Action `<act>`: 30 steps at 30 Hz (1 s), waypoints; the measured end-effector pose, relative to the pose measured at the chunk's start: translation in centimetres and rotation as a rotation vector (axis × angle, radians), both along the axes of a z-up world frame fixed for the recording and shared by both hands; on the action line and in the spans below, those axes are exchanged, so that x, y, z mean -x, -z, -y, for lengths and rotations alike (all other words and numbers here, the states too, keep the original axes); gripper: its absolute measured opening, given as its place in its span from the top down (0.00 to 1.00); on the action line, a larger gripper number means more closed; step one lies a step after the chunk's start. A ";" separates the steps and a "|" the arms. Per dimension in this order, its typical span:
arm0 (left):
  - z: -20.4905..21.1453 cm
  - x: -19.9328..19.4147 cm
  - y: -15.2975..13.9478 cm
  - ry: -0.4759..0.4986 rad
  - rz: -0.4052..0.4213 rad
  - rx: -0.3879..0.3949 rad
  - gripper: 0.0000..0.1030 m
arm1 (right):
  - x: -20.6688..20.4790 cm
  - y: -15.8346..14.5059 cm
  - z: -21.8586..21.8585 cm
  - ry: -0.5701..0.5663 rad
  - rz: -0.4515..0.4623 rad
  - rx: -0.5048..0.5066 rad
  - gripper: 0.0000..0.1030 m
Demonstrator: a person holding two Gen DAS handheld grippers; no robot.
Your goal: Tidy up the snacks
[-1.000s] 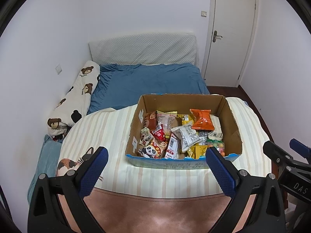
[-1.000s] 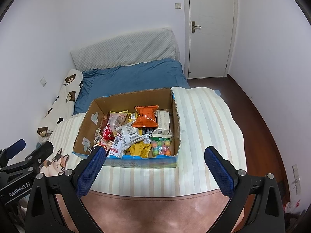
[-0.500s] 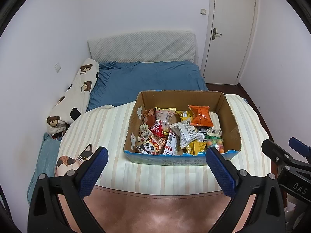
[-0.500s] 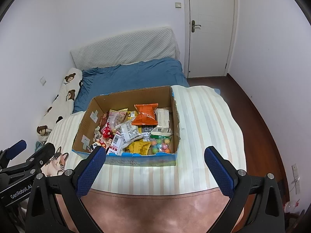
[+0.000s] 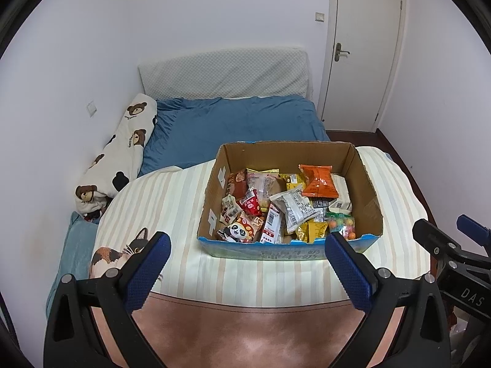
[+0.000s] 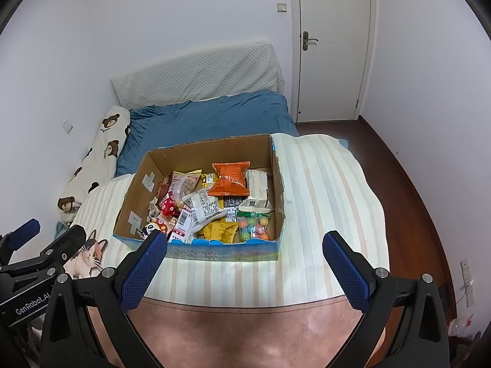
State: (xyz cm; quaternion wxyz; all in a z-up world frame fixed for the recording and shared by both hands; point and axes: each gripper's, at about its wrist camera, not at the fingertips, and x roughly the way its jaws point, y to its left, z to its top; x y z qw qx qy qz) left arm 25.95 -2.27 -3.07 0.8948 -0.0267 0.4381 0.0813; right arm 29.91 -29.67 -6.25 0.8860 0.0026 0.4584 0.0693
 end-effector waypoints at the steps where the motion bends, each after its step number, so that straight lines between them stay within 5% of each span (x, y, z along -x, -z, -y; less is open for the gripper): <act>1: -0.1 0.0 0.0 0.000 0.000 0.001 0.00 | 0.0 0.1 0.1 0.002 -0.001 0.000 0.00; 30: 0.2 0.1 -0.2 0.000 0.017 -0.011 0.00 | -0.2 0.1 0.2 0.003 0.000 -0.010 0.00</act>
